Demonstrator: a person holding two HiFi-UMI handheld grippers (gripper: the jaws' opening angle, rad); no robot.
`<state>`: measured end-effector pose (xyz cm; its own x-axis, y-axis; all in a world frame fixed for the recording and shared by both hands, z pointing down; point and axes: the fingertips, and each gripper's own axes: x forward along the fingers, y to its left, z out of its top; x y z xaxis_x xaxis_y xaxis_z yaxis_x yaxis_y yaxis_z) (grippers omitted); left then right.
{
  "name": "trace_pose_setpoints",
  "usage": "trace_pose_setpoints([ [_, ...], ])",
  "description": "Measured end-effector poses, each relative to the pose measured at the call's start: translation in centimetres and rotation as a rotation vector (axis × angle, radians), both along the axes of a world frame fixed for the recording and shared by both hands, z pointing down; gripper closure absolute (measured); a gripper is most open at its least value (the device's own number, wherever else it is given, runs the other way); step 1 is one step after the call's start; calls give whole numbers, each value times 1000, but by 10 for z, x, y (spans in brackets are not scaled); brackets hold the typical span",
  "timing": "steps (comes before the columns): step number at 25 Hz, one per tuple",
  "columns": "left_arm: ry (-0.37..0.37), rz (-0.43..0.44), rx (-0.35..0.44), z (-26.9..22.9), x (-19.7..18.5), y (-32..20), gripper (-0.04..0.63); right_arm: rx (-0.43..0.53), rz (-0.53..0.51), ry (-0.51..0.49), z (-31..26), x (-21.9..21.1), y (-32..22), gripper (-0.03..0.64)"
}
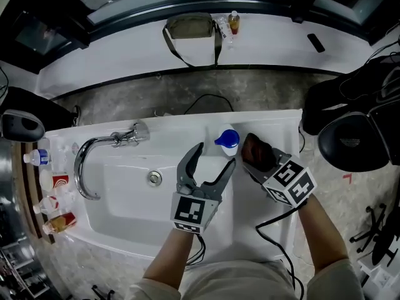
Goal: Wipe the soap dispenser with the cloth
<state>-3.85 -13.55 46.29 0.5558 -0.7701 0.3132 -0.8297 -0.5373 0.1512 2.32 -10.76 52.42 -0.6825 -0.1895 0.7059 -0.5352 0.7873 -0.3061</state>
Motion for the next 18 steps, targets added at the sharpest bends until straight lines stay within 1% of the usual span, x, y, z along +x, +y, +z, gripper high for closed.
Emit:
trace_pose_setpoints([
  [1,-4,-9,11,2,5,0,248,-1,20,-4,-1,4,-1,538],
  [3,-34,-22,39,5,17,-1,213,-2,51,-12,-3,11,-3,538],
  [4,-55,-35,58,5,21,-3,206,-1,61,-15,-4,14,-4,538],
  [7,-101,-86,98,10,27,-15,206,13,86,-15,-7,22,-8,538],
  [9,-103,-97,98,15,31,-23,206,26,106,-17,-10,29,-11,538],
  [11,-123,-91,86,21,35,-29,207,32,127,-25,-13,35,-15,538],
  [12,-143,-95,76,25,36,-32,213,31,136,-30,-14,38,-16,538],
  [14,-170,-122,64,29,34,-36,271,23,141,-34,-14,44,-16,538],
  [16,-180,-154,68,30,31,-40,311,19,138,-31,-14,48,-15,538],
  [18,-191,-163,75,32,30,-43,325,15,137,-29,-13,52,-14,538],
])
